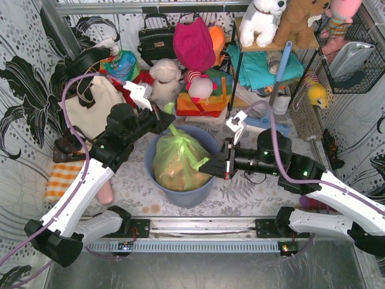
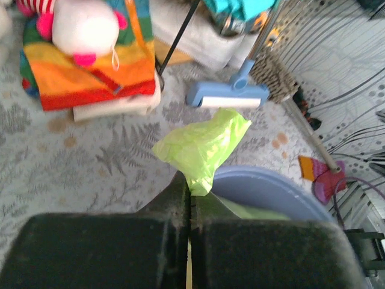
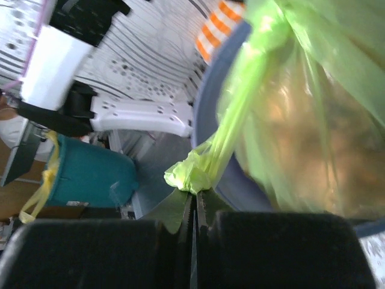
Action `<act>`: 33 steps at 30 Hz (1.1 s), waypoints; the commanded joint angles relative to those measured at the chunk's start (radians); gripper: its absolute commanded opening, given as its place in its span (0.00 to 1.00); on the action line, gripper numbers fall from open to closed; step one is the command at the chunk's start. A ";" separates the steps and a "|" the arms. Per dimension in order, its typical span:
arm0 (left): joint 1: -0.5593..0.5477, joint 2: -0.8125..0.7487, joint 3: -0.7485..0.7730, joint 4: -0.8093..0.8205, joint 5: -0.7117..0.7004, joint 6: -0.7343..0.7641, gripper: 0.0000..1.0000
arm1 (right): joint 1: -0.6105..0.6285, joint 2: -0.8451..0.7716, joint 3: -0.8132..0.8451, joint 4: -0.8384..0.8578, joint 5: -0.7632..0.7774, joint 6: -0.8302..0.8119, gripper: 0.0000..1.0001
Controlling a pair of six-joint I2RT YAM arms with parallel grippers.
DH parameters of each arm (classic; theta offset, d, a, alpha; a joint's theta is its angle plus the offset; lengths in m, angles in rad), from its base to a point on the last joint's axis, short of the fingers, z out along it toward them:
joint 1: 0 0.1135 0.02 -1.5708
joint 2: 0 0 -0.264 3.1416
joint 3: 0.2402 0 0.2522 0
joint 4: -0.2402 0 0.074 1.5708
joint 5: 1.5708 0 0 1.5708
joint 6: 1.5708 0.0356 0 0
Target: Tie the trash bag
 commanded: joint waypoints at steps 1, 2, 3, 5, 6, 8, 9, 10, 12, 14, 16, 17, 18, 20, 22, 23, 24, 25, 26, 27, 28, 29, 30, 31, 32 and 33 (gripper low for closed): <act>0.005 0.004 -0.077 0.025 -0.052 -0.014 0.00 | 0.004 -0.030 -0.092 -0.048 -0.009 0.048 0.00; 0.006 0.009 -0.077 0.013 -0.071 -0.007 0.00 | 0.004 -0.035 -0.095 -0.051 -0.017 0.037 0.00; 0.006 0.014 -0.075 0.003 -0.083 0.001 0.00 | 0.004 -0.038 -0.093 -0.056 -0.024 0.029 0.00; 0.005 0.021 -0.065 -0.001 -0.087 0.005 0.00 | 0.003 -0.039 -0.077 -0.067 -0.033 0.008 0.00; 0.006 0.022 -0.061 0.000 -0.088 0.004 0.00 | 0.004 -0.039 -0.069 -0.070 -0.035 -0.004 0.00; 0.006 0.024 -0.053 0.009 -0.081 -0.002 0.00 | 0.003 -0.035 -0.048 -0.065 -0.034 -0.028 0.00; 0.005 0.022 -0.052 0.014 -0.077 -0.005 0.00 | 0.003 -0.034 -0.038 -0.058 -0.035 -0.038 0.00; 0.006 0.022 -0.050 0.016 -0.073 -0.009 0.00 | 0.003 -0.035 -0.026 -0.045 -0.034 -0.051 0.00; 0.005 0.022 -0.045 0.020 -0.062 -0.014 0.00 | 0.004 -0.038 0.001 -0.030 -0.020 -0.081 0.00; 0.007 0.022 -0.043 0.026 -0.048 -0.019 0.00 | 0.004 -0.047 0.035 -0.028 0.013 -0.121 0.17; 0.006 0.026 -0.039 0.028 -0.037 -0.020 0.00 | 0.004 -0.059 0.064 -0.021 0.050 -0.171 0.35; 0.006 0.030 -0.036 0.028 -0.030 -0.019 0.00 | 0.004 -0.065 0.076 -0.020 0.070 -0.199 0.41; 0.006 0.030 -0.031 0.028 -0.019 -0.018 0.00 | 0.004 -0.072 0.084 -0.023 0.096 -0.225 0.45; 0.005 0.033 -0.025 0.035 0.019 -0.013 0.00 | 0.005 -0.092 0.091 -0.028 0.157 -0.277 0.48; 0.005 0.027 -0.013 0.031 0.028 -0.013 0.14 | 0.005 -0.110 0.080 -0.026 0.215 -0.312 0.48; 0.005 0.023 -0.006 0.023 0.020 -0.012 0.32 | 0.004 -0.117 0.073 -0.021 0.235 -0.326 0.48; 0.005 0.013 0.001 0.014 0.002 -0.010 0.47 | 0.004 -0.123 0.066 -0.018 0.251 -0.339 0.49; 0.006 0.001 0.008 0.005 -0.013 -0.010 0.56 | 0.005 -0.128 0.058 -0.017 0.272 -0.345 0.49; 0.006 -0.013 0.014 -0.002 -0.036 -0.010 0.62 | 0.004 -0.133 0.049 -0.016 0.299 -0.346 0.49; 0.006 -0.028 0.022 -0.010 -0.058 -0.007 0.67 | 0.004 -0.136 0.041 -0.020 0.335 -0.341 0.49; 0.005 -0.044 0.030 -0.017 -0.081 -0.007 0.70 | 0.004 -0.139 0.033 -0.030 0.369 -0.334 0.49; 0.005 -0.061 0.040 -0.025 -0.105 -0.005 0.72 | 0.005 -0.142 0.025 -0.043 0.413 -0.326 0.48; 0.006 -0.077 0.050 -0.035 -0.125 -0.002 0.73 | 0.004 -0.143 0.018 -0.057 0.447 -0.320 0.48; 0.006 -0.090 0.061 -0.051 -0.149 0.000 0.74 | 0.004 -0.145 0.012 -0.078 0.483 -0.312 0.48; 0.006 -0.105 0.073 -0.064 -0.175 0.003 0.75 | 0.004 -0.144 0.008 -0.102 0.519 -0.295 0.48; 0.006 -0.118 0.081 -0.080 -0.208 0.004 0.75 | 0.004 -0.145 0.003 -0.125 0.559 -0.280 0.48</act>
